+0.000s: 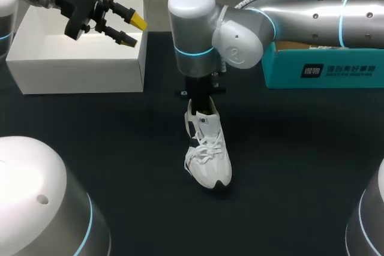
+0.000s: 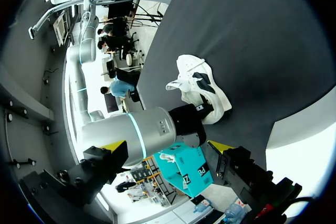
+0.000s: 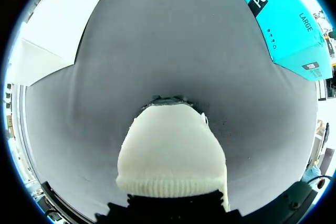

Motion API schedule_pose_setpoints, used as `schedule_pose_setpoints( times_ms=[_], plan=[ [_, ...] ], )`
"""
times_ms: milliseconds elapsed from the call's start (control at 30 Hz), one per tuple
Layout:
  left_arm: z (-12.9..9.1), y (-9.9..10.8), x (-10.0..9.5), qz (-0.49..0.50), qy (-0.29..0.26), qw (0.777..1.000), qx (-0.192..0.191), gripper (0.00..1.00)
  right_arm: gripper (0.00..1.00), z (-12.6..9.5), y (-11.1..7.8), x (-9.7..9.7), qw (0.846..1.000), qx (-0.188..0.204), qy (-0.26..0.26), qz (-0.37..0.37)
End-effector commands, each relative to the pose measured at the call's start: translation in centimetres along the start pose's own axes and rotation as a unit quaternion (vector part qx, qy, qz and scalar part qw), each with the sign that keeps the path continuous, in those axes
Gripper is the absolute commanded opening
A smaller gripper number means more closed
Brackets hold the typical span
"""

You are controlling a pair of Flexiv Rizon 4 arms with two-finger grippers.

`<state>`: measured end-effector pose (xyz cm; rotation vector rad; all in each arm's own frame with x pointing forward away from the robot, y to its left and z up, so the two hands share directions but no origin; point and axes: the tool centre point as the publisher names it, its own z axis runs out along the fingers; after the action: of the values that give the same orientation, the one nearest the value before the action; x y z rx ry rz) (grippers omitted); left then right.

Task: Take the shoe out of the shoebox, open the shoe tongue, remove and reinsert the insole, then place the shoe into the shoebox

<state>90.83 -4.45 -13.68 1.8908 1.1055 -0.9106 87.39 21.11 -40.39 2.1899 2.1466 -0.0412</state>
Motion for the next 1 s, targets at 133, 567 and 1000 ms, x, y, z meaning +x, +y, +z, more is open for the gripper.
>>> schedule_pose_setpoints(
  times_ms=[133,567,1000],
  plan=[
    [0.0,-0.1,0.0,0.0,0.001,1.0,0.0,1.0,0.0,-3.1,-0.7,0.3,1.0,-0.026,-0.009,-0.008],
    [0.0,-0.1,0.0,0.0,0.001,1.0,0.0,1.0,0.0,-1.8,-1.4,1.3,1.0,-0.017,0.009,-0.012],
    [0.0,-0.1,0.0,0.0,0.001,1.0,0.0,1.0,0.0,0.8,-2.3,1.2,1.0,0.02,0.013,-0.006]
  ],
)
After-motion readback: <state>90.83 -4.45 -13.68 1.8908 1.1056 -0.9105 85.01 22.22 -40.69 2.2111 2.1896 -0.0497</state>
